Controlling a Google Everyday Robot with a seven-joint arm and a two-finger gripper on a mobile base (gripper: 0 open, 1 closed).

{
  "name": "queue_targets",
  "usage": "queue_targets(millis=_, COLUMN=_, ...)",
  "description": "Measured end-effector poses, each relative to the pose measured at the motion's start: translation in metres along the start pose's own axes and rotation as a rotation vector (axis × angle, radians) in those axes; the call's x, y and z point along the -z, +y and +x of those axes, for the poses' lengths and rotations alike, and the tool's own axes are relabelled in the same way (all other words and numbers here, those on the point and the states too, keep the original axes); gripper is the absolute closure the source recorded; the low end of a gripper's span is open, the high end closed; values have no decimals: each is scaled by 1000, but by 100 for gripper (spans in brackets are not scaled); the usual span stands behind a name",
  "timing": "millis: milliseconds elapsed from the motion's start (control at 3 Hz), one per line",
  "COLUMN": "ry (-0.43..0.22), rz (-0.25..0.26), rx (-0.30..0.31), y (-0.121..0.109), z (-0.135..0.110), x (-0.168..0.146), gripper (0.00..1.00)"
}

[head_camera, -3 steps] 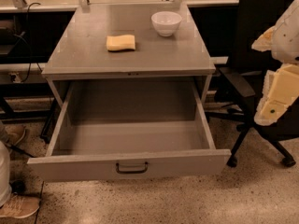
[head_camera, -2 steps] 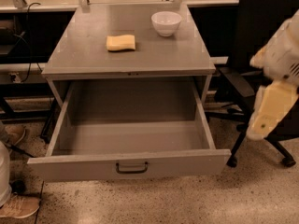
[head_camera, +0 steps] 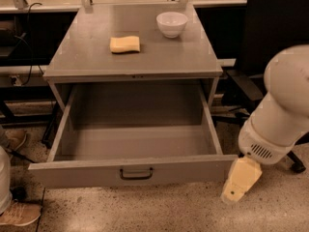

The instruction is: Close top drawer

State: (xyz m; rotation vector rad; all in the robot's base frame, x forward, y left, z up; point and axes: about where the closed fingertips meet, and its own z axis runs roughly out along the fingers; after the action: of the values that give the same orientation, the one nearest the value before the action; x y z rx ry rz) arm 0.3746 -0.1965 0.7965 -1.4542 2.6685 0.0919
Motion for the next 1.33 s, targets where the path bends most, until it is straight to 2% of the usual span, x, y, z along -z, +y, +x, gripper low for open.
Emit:
queue_targets(millis=333, ry=16, rz=-11, rx=-7, y=5, z=6, x=-8, gripper=0)
queue_targets(millis=667, ry=0, rz=-22, rx=-26, y=5, z=9, x=-10, gripper=0)
queue_targets(millis=1000, ry=-14, rz=-85, rx=-60, y=20, z=19, x=-43, gripper=18)
queue_targets(millis=1333, ry=-10, rz=-141, rx=-88, y=35, z=27, x=-90, gripper=42)
